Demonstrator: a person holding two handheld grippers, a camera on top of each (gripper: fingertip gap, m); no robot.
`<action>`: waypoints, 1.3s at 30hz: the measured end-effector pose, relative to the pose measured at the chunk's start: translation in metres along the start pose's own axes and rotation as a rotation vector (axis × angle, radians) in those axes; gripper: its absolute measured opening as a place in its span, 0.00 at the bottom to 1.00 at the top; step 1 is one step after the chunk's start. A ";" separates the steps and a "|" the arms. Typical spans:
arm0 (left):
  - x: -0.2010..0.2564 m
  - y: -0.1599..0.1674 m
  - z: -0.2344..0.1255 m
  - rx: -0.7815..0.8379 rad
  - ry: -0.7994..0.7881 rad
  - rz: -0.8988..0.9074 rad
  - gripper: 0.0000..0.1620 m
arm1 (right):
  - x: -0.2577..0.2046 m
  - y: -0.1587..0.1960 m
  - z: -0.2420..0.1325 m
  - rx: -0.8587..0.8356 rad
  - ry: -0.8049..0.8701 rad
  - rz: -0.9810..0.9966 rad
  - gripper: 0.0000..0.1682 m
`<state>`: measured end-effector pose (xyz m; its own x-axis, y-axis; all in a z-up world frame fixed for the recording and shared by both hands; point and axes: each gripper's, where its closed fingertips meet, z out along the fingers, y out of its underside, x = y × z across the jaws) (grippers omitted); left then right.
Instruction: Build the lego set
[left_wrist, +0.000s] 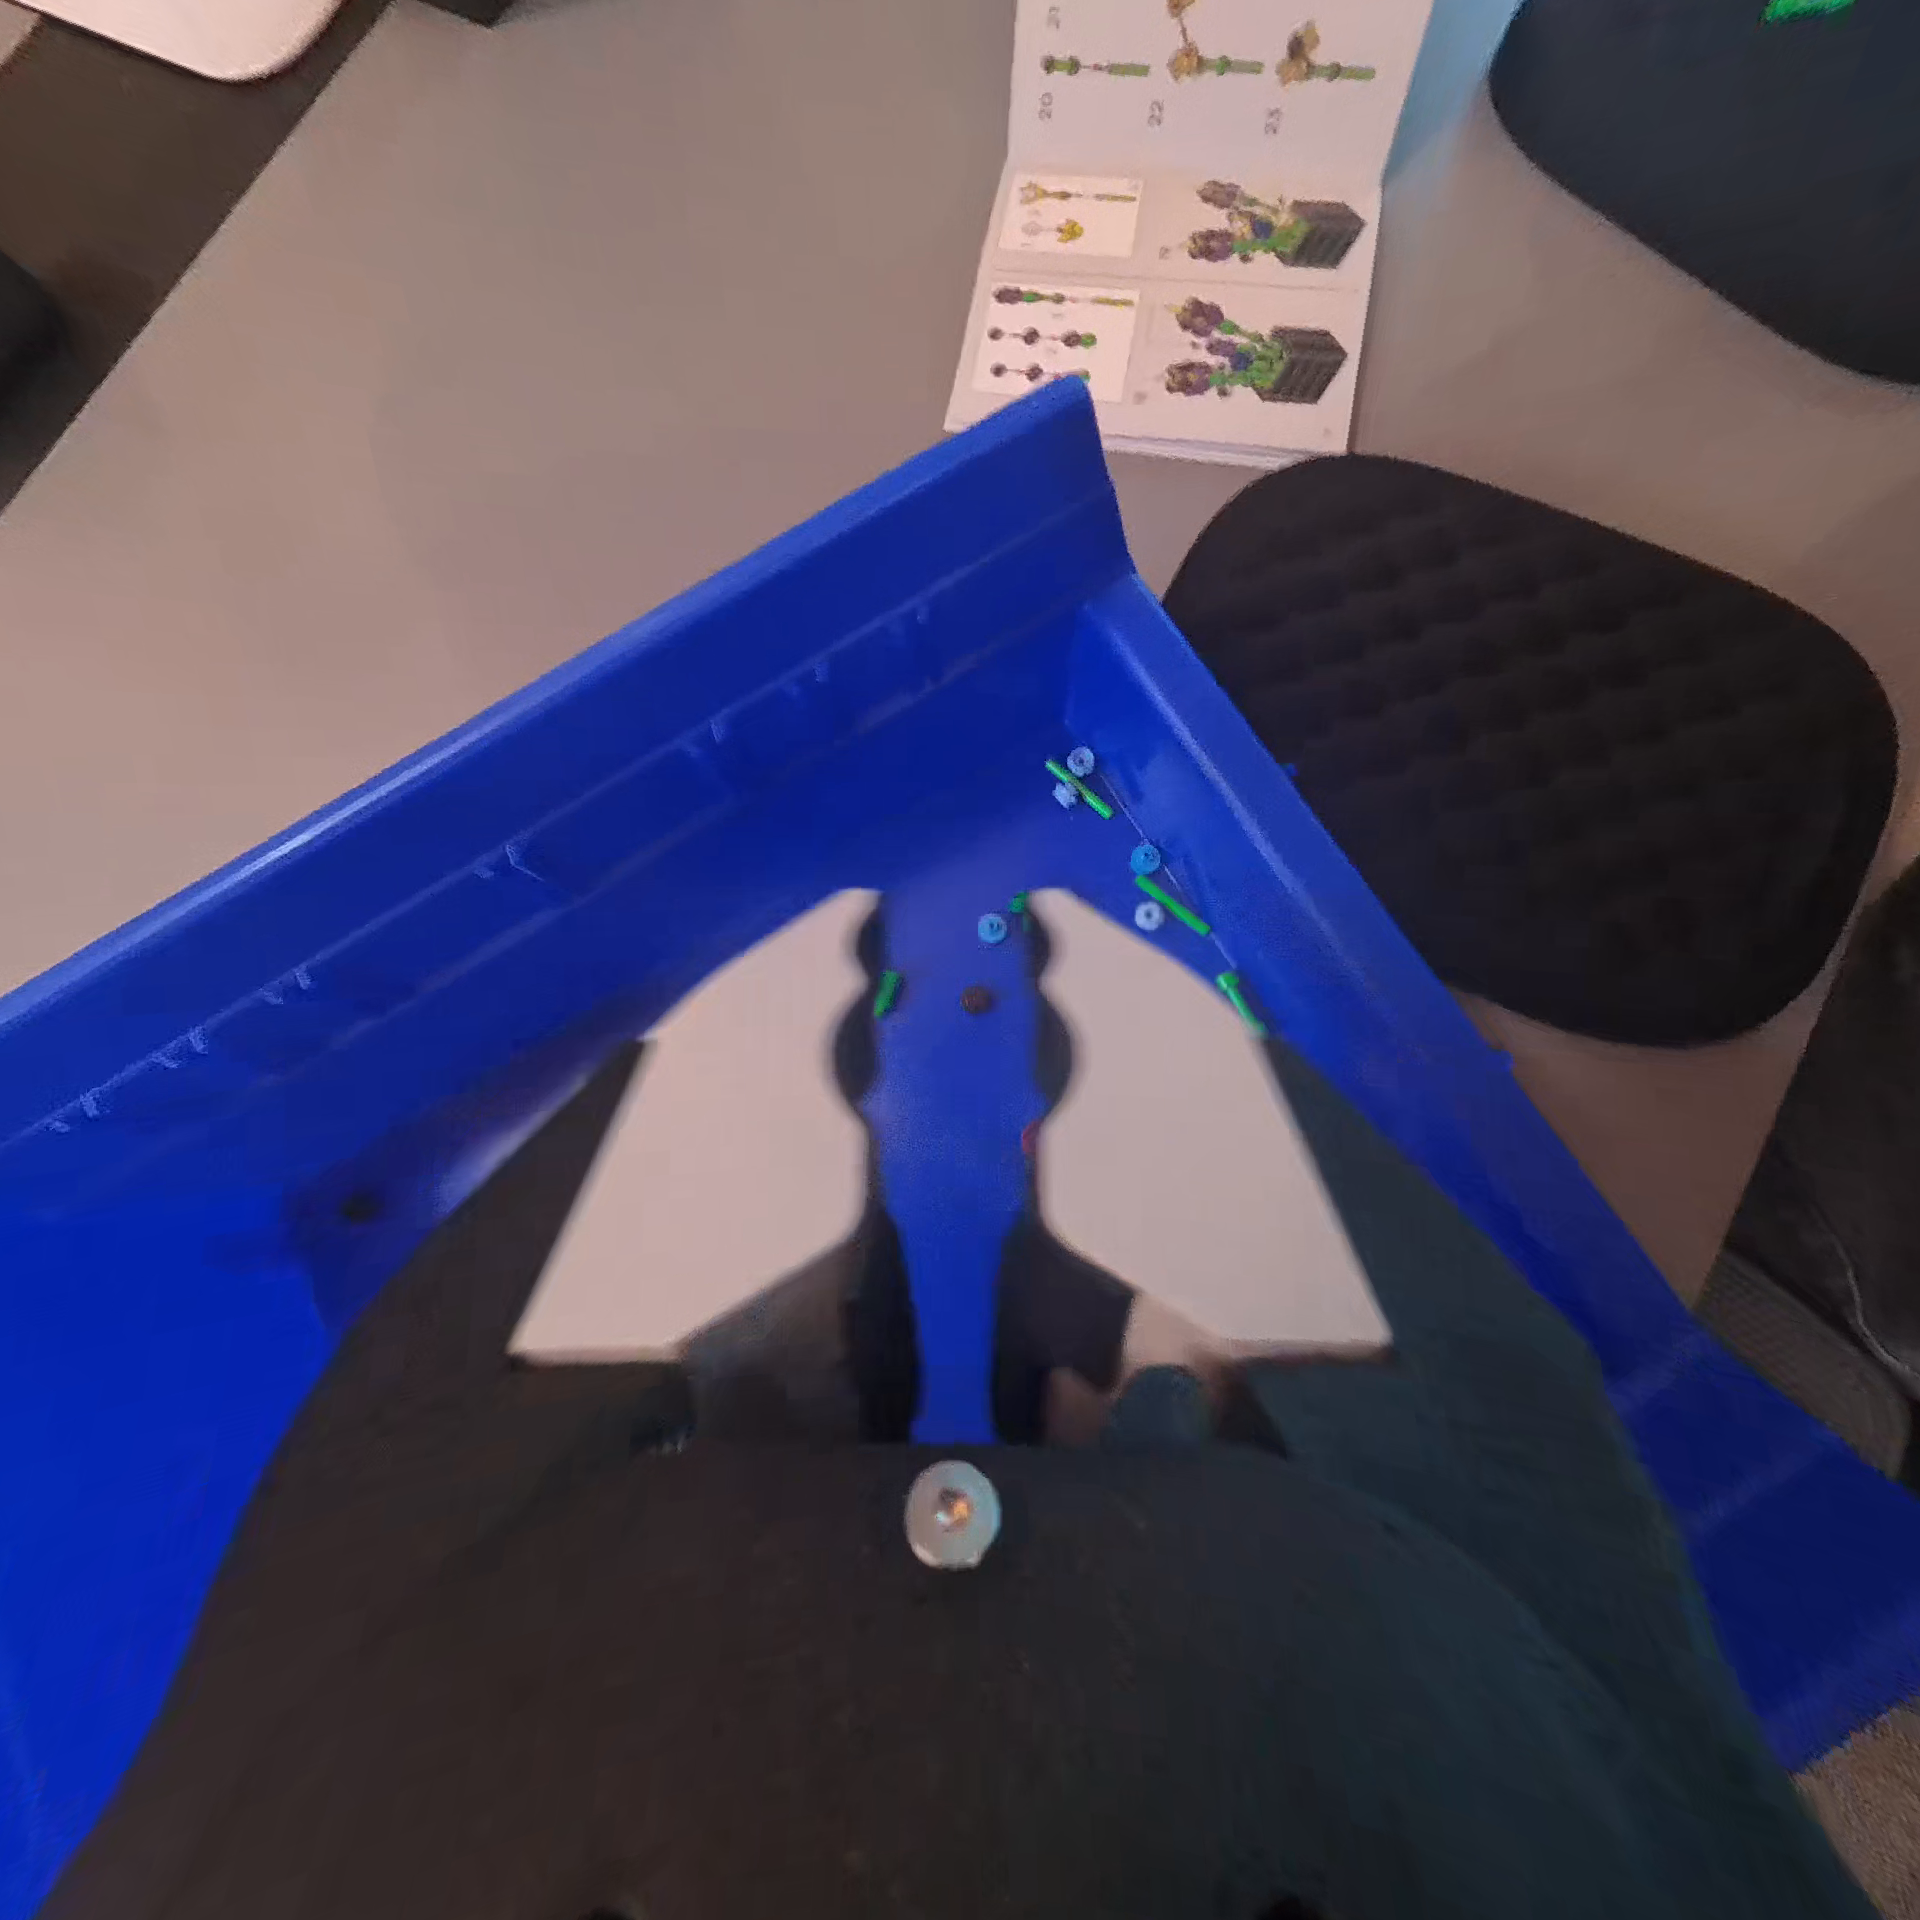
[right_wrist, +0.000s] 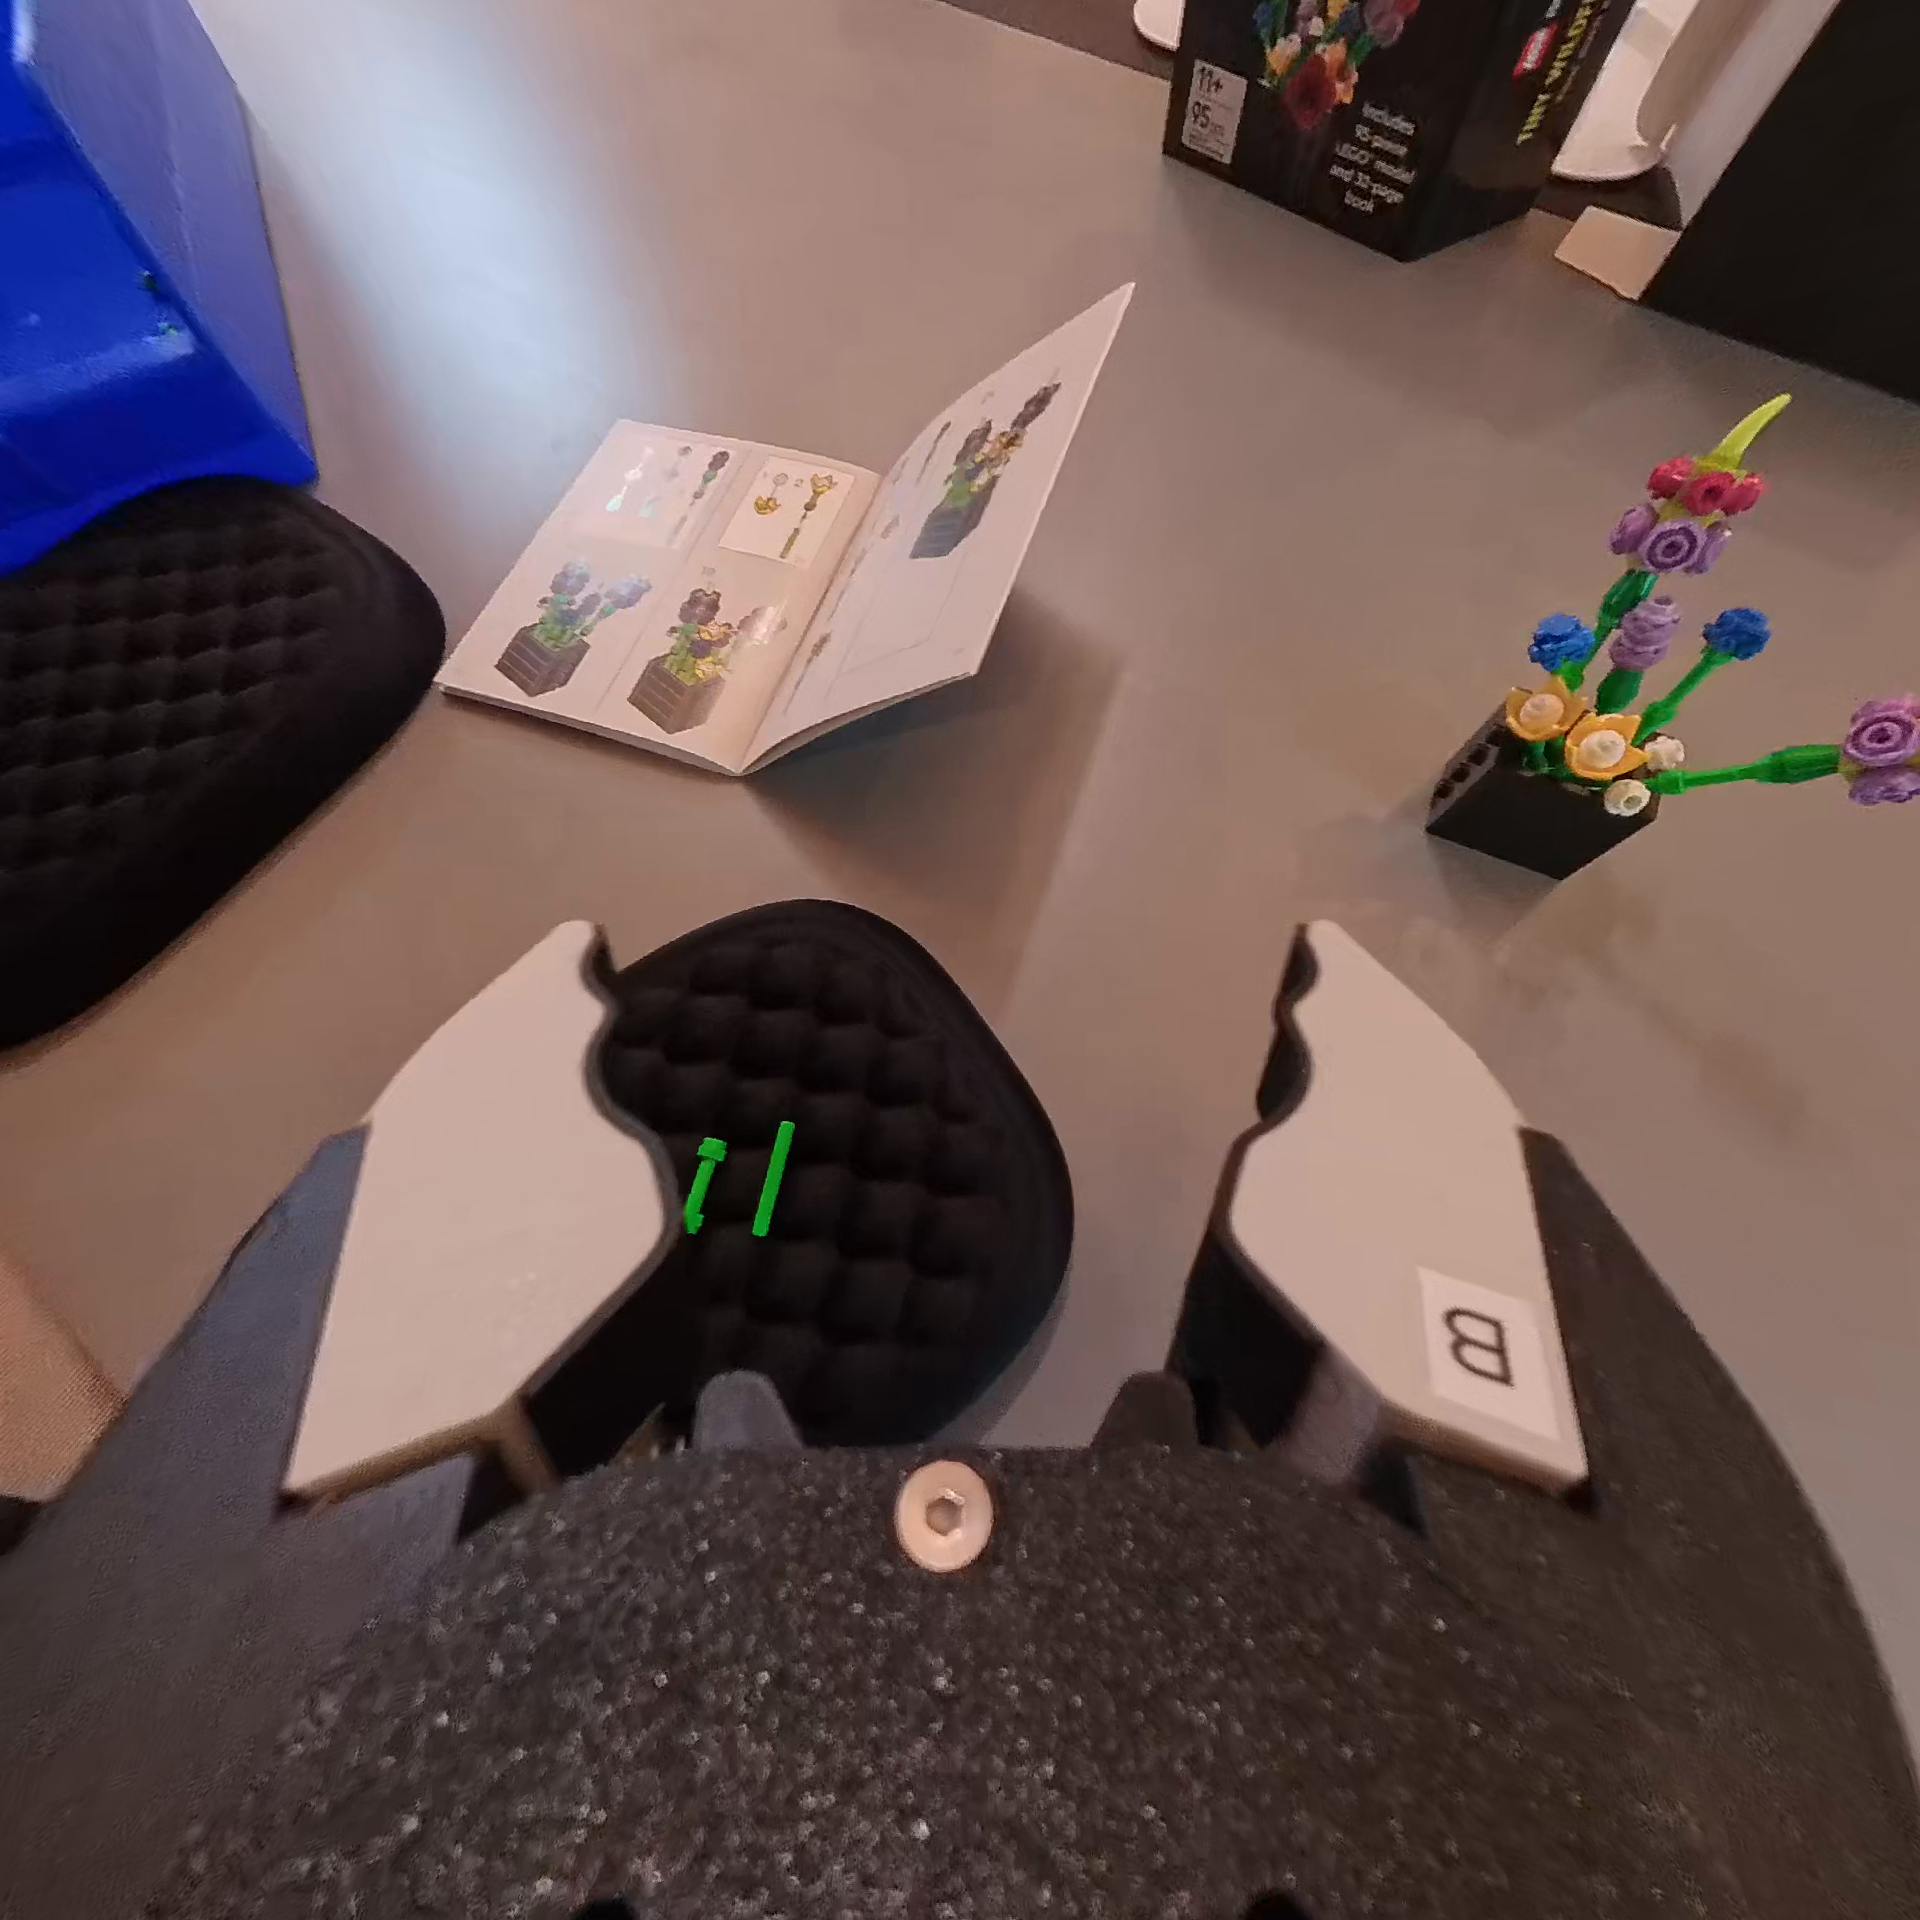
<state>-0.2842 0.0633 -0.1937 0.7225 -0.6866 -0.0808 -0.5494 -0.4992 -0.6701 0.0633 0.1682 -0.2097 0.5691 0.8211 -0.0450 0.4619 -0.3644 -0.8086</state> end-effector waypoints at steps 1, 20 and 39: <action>0.000 0.002 0.001 -0.014 0.002 0.010 0.02 | -0.001 0.000 0.000 0.002 -0.011 -0.001 0.67; 0.037 0.045 0.007 -0.248 0.294 0.194 0.43 | -0.008 -0.014 -0.006 0.076 -0.049 -0.087 0.38; 0.075 0.075 0.014 -0.419 0.498 0.512 0.07 | -0.007 -0.014 -0.007 0.096 -0.048 -0.076 0.45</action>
<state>-0.2655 -0.0184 -0.2607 0.1241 -0.9871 0.1008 -0.9421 -0.1491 -0.3003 0.0577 0.1640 -0.1937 0.5006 0.8656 -0.0074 0.4338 -0.2582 -0.8632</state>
